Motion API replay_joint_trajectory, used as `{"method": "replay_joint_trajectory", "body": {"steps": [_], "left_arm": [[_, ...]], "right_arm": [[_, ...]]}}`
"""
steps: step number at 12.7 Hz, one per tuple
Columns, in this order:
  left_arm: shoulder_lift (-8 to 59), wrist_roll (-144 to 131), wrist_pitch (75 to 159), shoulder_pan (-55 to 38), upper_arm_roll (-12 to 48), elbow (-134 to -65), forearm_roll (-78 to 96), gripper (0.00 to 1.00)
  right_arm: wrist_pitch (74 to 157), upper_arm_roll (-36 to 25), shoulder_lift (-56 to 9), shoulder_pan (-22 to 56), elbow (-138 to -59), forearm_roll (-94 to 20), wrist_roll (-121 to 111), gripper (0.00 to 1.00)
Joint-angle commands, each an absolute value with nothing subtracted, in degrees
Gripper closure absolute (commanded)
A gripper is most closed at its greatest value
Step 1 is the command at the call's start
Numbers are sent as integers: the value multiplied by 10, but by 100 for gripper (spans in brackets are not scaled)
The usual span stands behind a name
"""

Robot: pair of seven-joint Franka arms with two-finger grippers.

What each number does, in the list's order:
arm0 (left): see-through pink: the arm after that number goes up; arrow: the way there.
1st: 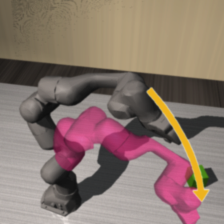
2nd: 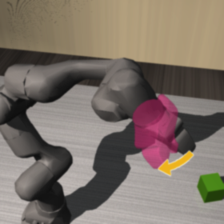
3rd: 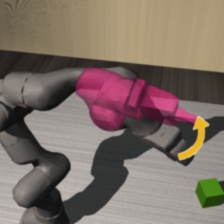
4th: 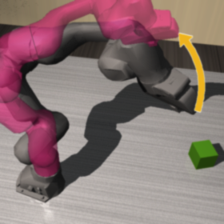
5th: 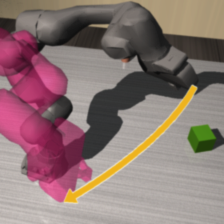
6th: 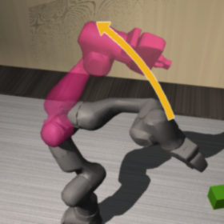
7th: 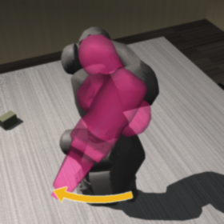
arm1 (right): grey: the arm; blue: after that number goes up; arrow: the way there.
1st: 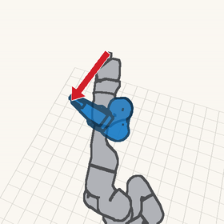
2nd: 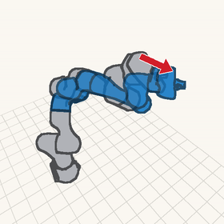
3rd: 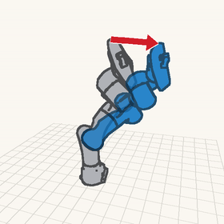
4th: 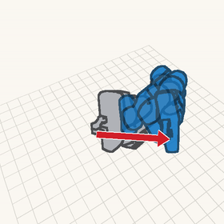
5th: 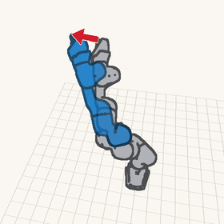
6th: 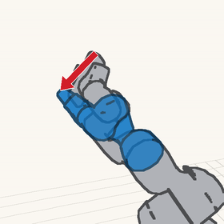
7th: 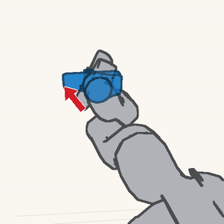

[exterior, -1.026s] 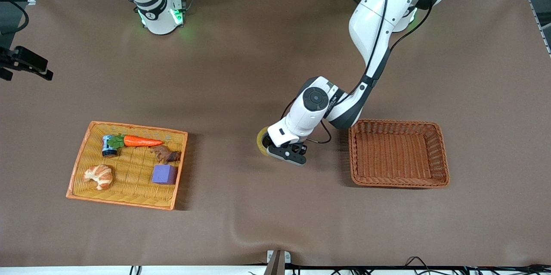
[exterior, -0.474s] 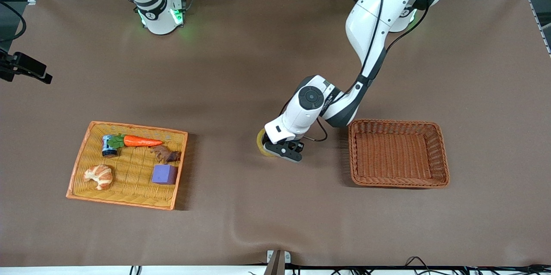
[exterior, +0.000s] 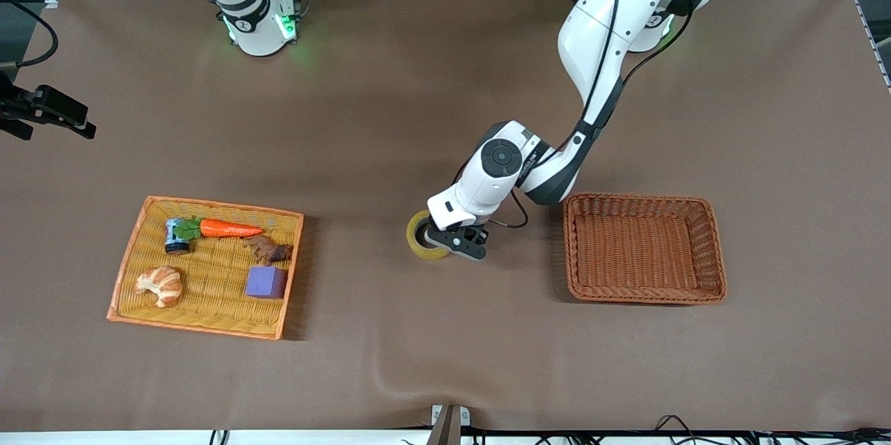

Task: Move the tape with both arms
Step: 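Open the right gripper and withdraw it while the left gripper holds tape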

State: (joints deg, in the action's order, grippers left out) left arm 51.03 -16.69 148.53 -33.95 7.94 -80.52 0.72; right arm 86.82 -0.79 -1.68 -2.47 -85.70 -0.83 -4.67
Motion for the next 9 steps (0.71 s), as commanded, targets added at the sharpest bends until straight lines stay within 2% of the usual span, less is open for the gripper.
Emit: {"method": "replay_joint_trajectory", "body": {"steps": [1,4,9], "left_arm": [[505,-165,1485,-344,78,-813,-5,100],[461,-163,1420,-313,78,-810,-4,100],[327,-133,1213,-198,80,-810,-4,100]], "right_arm": [[869,-11,-1,-13,-872,0,-59,0],[866,-11,-1,-12,-874,0,-56,0],[847,-9,1,3,-874,9,-54,0]]}}
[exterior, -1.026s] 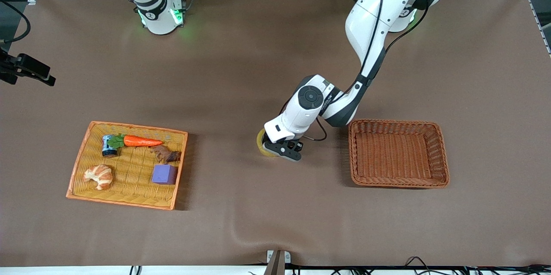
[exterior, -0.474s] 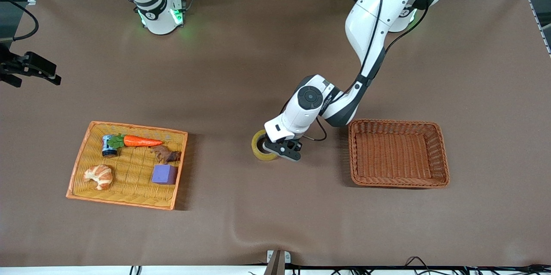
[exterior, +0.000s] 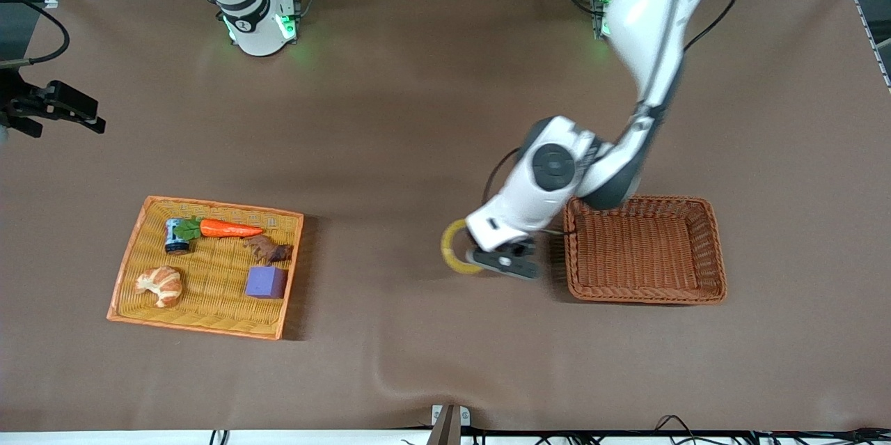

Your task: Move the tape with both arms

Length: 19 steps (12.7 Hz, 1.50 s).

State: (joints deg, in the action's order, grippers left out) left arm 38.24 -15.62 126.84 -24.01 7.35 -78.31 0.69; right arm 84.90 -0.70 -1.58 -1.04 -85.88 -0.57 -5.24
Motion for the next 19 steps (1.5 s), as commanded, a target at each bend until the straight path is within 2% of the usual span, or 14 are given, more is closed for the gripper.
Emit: {"method": "replay_joint_trajectory", "body": {"steps": [1,3,5,8,11,12,13,15,19], "left_arm": [[317,-115,1180,-173,79,-813,-4,100],[306,-93,1127,-108,82,-815,-5,100],[289,-85,1105,-70,79,-864,-4,100],[255,-82,1115,-5,79,-957,-10,100],[264,-84,1141,6,78,-976,-44,100],[276,-84,1164,22,79,-975,-48,97],[286,-81,1186,31,79,-971,-56,79],[293,-63,1202,34,79,-951,-105,0],[230,-44,1151,33,83,-895,-108,0]], "right_arm": [[847,-9,1,4,-874,13,-54,0],[847,-9,1,5,-872,15,-54,0],[846,-9,2,5,-873,15,-54,0],[845,-9,2,5,-872,16,-54,0],[845,-10,1,4,-873,15,-54,0],[843,-11,2,4,-874,15,-54,0],[841,-11,2,3,-873,16,-54,0],[838,-13,3,0,-873,15,-54,0],[840,-15,7,-1,-874,15,-48,0]]}}
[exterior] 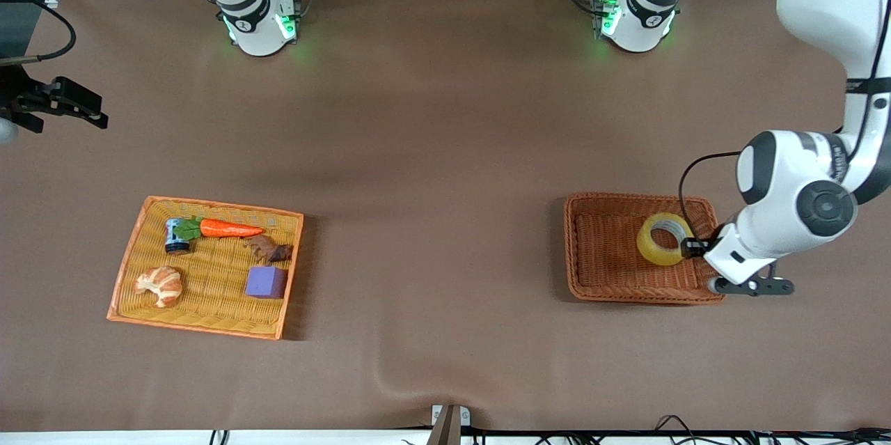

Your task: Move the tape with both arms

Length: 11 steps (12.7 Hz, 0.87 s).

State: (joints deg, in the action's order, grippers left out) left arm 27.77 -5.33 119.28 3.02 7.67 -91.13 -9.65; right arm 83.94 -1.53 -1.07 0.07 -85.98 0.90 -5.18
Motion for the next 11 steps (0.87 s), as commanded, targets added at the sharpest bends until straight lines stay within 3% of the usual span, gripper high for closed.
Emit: {"method": "replay_joint_trajectory", "body": {"steps": [1,4,7,11], "left_arm": [[211,-44,1124,32,86,-880,-110,0],[153,-44,1008,31,105,-835,-101,0],[69,-42,951,33,113,-839,-74,0],[35,-47,904,58,106,-841,-5,0]], "right_arm": [[842,-14,6,-1,-876,15,-26,0],[850,-13,5,2,-876,6,-14,0],[853,-12,5,3,-876,6,-15,0],[853,-12,6,-1,-876,4,-12,0]]}}
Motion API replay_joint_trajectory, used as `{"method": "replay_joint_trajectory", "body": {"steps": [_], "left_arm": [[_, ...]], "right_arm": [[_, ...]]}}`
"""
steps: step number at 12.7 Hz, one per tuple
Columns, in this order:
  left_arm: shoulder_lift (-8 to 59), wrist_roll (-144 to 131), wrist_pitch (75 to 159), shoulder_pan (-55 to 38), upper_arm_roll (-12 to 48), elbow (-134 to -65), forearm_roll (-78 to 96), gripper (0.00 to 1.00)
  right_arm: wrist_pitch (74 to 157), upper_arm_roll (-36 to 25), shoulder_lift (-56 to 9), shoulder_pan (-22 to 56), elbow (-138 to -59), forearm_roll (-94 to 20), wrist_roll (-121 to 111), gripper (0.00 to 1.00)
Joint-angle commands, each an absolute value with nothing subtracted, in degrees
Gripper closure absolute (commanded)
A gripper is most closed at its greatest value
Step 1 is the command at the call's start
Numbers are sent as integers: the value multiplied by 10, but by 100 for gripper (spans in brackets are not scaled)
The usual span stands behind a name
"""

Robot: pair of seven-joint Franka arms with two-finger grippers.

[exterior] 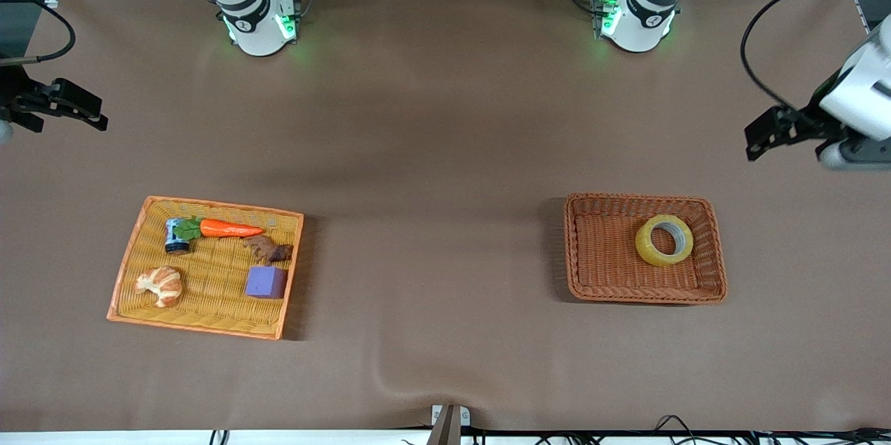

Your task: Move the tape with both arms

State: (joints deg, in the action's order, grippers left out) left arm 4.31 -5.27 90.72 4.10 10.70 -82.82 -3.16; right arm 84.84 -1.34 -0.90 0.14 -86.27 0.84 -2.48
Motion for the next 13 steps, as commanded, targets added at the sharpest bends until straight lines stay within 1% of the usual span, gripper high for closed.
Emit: {"method": "replay_joint_trajectory", "body": {"steps": [1,3,5,8,9,13], "left_arm": [[33,-47,898,60,105,-841,2,0],[22,-43,885,73,105,-842,4,0],[-2,-55,867,45,100,-858,-2,0],[-69,-54,874,53,99,-945,3,0],[-84,-50,871,53,99,-957,3,0],[-81,-36,861,52,74,-951,17,0]], "right_arm": [[853,-13,6,-1,-876,-3,-8,0],[849,-13,8,-1,-877,-12,7,0],[848,-13,8,-1,-878,-11,4,0],[841,-13,9,-4,-878,-13,0,0],[840,-14,10,-4,-878,-21,1,0],[824,-15,13,-5,-878,-25,7,0]]}}
